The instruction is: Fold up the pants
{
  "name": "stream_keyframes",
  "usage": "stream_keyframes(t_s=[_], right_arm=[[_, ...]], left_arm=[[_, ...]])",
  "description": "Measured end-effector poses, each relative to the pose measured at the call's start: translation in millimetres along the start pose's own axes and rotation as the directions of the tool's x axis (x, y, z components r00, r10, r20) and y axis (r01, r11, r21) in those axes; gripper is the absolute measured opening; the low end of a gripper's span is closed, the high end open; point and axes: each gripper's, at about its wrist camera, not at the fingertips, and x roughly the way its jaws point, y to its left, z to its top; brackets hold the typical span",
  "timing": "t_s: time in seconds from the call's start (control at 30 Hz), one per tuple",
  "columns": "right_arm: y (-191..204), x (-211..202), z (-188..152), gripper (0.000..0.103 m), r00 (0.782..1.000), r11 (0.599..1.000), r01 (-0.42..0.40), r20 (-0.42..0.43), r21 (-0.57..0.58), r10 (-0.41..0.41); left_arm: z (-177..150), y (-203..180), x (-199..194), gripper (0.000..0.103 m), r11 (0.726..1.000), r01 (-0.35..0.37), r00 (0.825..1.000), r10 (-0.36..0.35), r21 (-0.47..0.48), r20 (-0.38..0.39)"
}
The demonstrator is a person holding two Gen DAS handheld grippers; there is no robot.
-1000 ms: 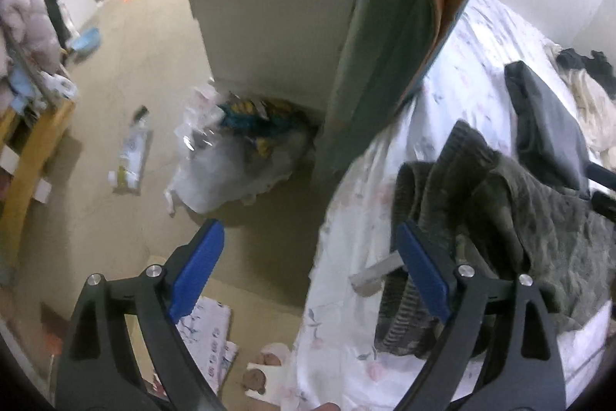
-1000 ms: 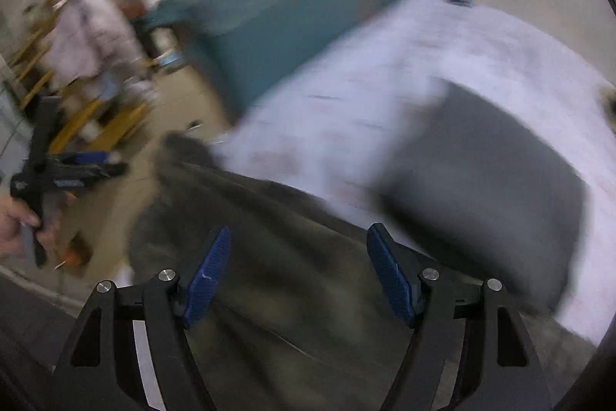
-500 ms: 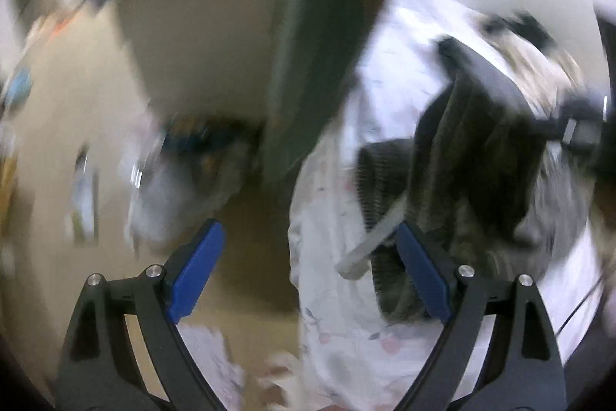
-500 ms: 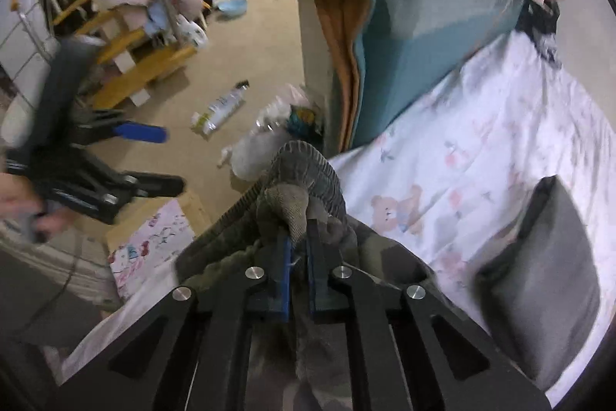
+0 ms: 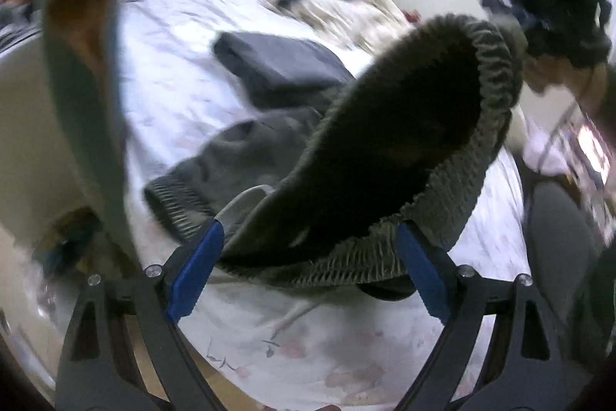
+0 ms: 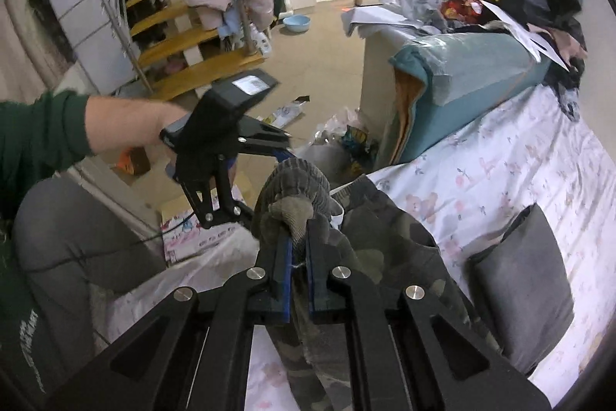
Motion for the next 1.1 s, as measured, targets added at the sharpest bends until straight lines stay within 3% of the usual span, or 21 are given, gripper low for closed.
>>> stream_keyframes(t_s=[0.13, 0.23, 0.37, 0.47, 0.53, 0.57, 0.63, 0.73, 0.77, 0.8, 0.83, 0.9, 1.0, 1.1], right_arm=[[-6.9, 11.8, -2.2, 0.005, 0.999, 1.0, 0.023, -0.03, -0.011, -0.023], [-17.3, 13.6, -2.9, 0.005, 0.997, 0.997, 0.077, -0.024, -0.002, -0.077], [-29.4, 12.5, -4.4, 0.005, 0.997, 0.996, 0.083, -0.007, 0.035, -0.083], [-27.4, 10.1, -2.9, 0.005, 0.996, 0.996, 0.089, -0.003, 0.019, -0.088], [-26.8, 7.7, -2.2, 0.005, 0.998, 0.998, 0.061, 0.004, 0.026, -0.061], [-23.7, 6.5, -2.3, 0.005, 0.999, 0.999, 0.047, 0.005, 0.02, -0.047], [-16.1, 3.4, -2.5, 0.004, 1.0, 1.0, 0.001, 0.007, 0.006, -0.001], [-9.5, -2.3, -3.5, 0.004, 0.999, 0.999, -0.039, 0.015, -0.007, 0.039], [-10.5, -3.0, -3.5, 0.004, 0.999, 0.999, -0.045, 0.015, -0.009, 0.045], [-12.2, -2.7, -3.4, 0.004, 0.999, 0.999, -0.039, 0.014, -0.008, 0.039], [-14.9, -1.7, -2.8, 0.004, 0.999, 1.0, -0.03, 0.011, -0.01, 0.03], [-24.1, 3.8, 0.3, 0.004, 1.0, 1.0, 0.02, 0.002, -0.021, -0.02], [-50.0, 21.0, 6.8, 0.004, 0.997, 0.997, 0.078, -0.001, 0.003, -0.078], [-71.2, 53.6, 15.0, 0.004, 0.995, 0.995, 0.096, -0.026, 0.003, -0.096]], left_arm=[[4.6, 6.5, -0.2, 0.089, 0.999, -0.013, 1.0, 0.014, 0.032, -0.024], [4.3, 7.5, -3.3, 0.089, 0.999, 0.041, 0.998, -0.04, 0.028, -0.046], [-3.9, 2.6, -5.2, 0.089, 0.995, 0.049, 0.997, -0.044, 0.087, -0.062], [-9.8, 2.3, 3.5, 0.089, 0.994, 0.01, 0.997, -0.001, 0.112, -0.08], [-5.8, 3.9, 12.2, 0.089, 0.987, -0.091, 0.994, 0.097, 0.132, -0.041], [-2.9, 5.6, 14.8, 0.089, 0.987, -0.102, 0.994, 0.106, 0.127, -0.028], [4.1, 6.7, 20.8, 0.089, 0.991, -0.07, 0.997, 0.072, 0.112, -0.016], [8.8, -7.8, 29.4, 0.087, 0.984, 0.016, 1.0, -0.015, 0.175, -0.005], [8.0, -11.2, 30.8, 0.082, 0.982, 0.032, 0.999, -0.032, 0.188, -0.006], [6.0, -13.7, 33.2, 0.058, 0.978, 0.052, 0.999, -0.051, 0.2, -0.011], [3.7, -12.1, 35.4, 0.01, 0.977, 0.084, 0.996, -0.081, 0.195, -0.027], [-2.2, -1.0, 35.2, 0.01, 0.985, 0.136, 0.99, -0.133, 0.108, -0.039], [-23.4, 18.6, 16.1, 0.01, 0.989, 0.144, 0.989, -0.143, -0.015, 0.043], [-51.7, 38.4, 13.0, 0.009, 0.969, 0.167, 0.984, -0.152, -0.18, 0.093]])
